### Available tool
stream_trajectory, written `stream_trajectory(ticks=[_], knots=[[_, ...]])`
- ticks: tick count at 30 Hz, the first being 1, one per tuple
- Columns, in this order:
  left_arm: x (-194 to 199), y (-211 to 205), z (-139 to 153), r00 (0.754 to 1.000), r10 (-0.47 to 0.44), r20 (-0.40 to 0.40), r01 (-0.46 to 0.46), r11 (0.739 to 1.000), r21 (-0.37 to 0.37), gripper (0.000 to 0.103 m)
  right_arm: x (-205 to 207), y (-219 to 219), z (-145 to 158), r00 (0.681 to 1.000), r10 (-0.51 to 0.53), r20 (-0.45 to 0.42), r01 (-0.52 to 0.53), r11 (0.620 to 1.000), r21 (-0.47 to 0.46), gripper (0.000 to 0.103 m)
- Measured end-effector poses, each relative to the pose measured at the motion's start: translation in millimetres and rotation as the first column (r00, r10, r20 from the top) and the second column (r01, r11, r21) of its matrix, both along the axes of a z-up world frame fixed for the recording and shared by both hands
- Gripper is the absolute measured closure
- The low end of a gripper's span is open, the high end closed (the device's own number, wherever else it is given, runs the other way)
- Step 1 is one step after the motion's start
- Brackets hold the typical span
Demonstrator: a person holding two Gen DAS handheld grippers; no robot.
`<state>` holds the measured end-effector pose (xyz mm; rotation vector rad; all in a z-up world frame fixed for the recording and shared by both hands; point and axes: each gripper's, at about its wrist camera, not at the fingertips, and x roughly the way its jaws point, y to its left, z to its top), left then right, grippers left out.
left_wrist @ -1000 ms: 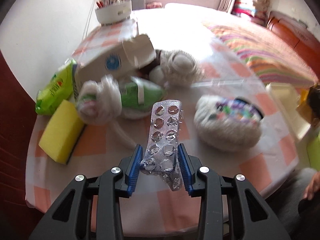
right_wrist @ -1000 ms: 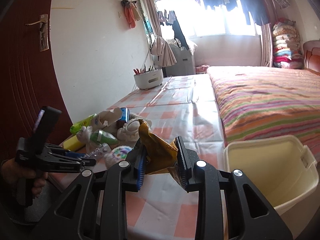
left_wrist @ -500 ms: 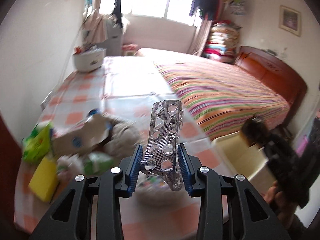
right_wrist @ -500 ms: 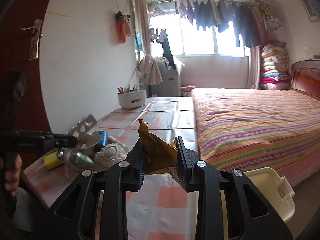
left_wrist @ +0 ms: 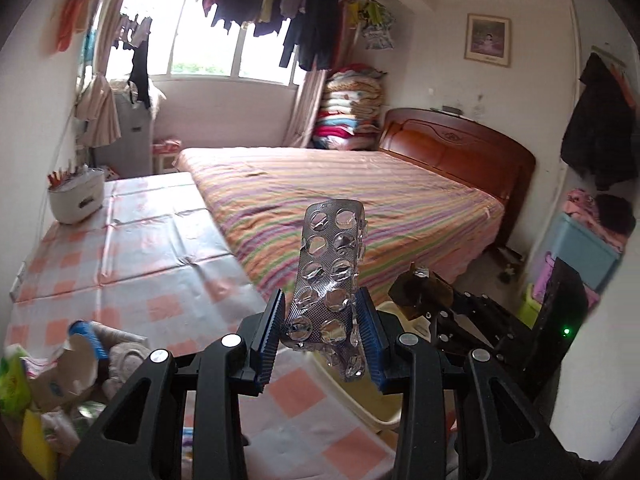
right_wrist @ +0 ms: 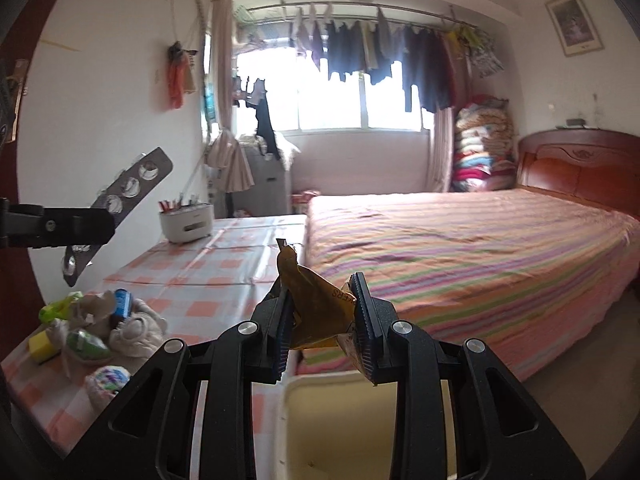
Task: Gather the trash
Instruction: 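Carry both items to the cream bin and open both tools to drop them, then move both tools back to the table toward the white fluffy toy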
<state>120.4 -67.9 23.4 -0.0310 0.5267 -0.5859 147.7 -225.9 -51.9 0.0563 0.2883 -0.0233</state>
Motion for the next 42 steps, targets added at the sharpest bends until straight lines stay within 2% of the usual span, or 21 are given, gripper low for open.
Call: stream_trajectory(ticks=[3,5,10,16,18,20,22,23,27,32,42], knots=[[5,-17,-9,0.999,-0.048,-0.026,0.048,0.999,0.012,0.067,-3,-14,-11,0.999,-0.036,-0.037,0.037,0.999,0.029,0.075],[7,-27,-15,0.998,-0.049,-0.029,0.050,0.998,0.022,0.067,-5,-20,-17,0.997,-0.060,-0.055,0.061,0.998,0.019,0.075],[21,-46,-37,0.992,-0.077,-0.095,0.082,0.996,0.045,0.067,-5,-31,-24,0.992,-0.086,-0.087,0.088,0.996,0.016,0.075],[27,-58,-56,0.988,-0.081,-0.135,0.091,0.993,0.072,0.067,9,-38,-37,0.981,-0.113,-0.158,0.117,0.993,0.016,0.067],[29,-59,-57,0.987,-0.079,-0.139,0.090,0.993,0.073,0.067,12,-41,-40,0.979,-0.116,-0.167,0.121,0.992,0.025,0.059],[30,-59,-57,0.987,-0.078,-0.141,0.089,0.993,0.075,0.067,14,-43,-41,0.976,-0.131,-0.172,0.137,0.990,0.023,0.036],[32,-60,-58,0.987,-0.072,-0.144,0.083,0.994,0.074,0.067,12,-46,-39,0.978,-0.141,-0.156,0.147,0.989,0.025,0.023],[33,-59,-58,0.986,-0.070,-0.149,0.082,0.994,0.072,0.067,11,-47,-37,0.978,-0.143,-0.149,0.149,0.988,0.028,0.020],[39,-60,-63,0.984,-0.062,-0.166,0.075,0.994,0.074,0.067,6,-55,-34,0.980,-0.153,-0.130,0.163,0.985,0.064,0.020],[47,-67,-73,0.976,-0.063,-0.206,0.081,0.994,0.079,0.067,-3,-78,-32,0.985,-0.133,-0.108,0.153,0.966,0.208,0.017],[50,-92,-89,0.961,-0.101,-0.258,0.132,0.985,0.107,0.066,-18,-101,-30,0.977,-0.201,-0.073,0.213,0.931,0.295,0.017]])
